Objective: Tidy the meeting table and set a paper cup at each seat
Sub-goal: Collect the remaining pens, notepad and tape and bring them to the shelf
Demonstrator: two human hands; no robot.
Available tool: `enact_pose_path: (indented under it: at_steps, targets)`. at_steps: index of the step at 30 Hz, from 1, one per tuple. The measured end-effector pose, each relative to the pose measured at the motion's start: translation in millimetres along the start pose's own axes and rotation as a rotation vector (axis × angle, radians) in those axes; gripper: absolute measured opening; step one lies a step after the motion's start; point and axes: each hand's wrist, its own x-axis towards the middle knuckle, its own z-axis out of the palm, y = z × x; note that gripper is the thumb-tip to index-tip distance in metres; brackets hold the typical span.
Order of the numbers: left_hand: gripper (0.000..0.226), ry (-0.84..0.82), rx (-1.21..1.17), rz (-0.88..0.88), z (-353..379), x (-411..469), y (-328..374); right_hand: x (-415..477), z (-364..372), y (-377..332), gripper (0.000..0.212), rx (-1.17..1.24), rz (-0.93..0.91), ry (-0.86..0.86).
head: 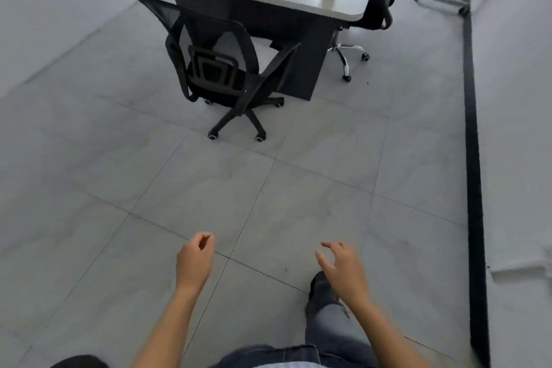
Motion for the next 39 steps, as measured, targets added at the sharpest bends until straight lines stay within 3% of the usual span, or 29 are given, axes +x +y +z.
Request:
enact_pose_path:
  at_steps: [8, 10, 16, 24, 33, 39]
  targets:
    - [0.023, -0.349, 0.005, 0.268, 201.8, 15.2, 201.3, 119.8, -160.2, 66.9, 0.048, 0.084, 0.073, 0.232]
    - [0.02, -0.402, 0.062, 0.351, 231.0, 15.9, 231.3, 146.2, -181.4, 79.5, 0.037, 0.121, 0.125, 0.245]
    - [0.023, -0.315, 0.019, 0.25, 258.7, 76.1, 275.0, 226.3, -224.0, 96.7, 0.042, 0.185, 0.166, 0.254]
    - [0.022, -0.131, -0.058, 0.104, 302.4, 223.6, 354.1, 373.1, -313.3, 91.2, 0.031, 0.143, 0.11, 0.34]
    - [0.027, -0.311, -0.036, 0.296, 404.2, 310.4, 516.3, 498.7, -373.3, 100.1, 0.03, 0.149, 0.186, 0.363]
    - [0.024, -0.423, 0.074, 0.317, 473.1, 327.8, 558.2, 571.7, -411.8, 127.8, 0.029, 0.174, 0.218, 0.352]
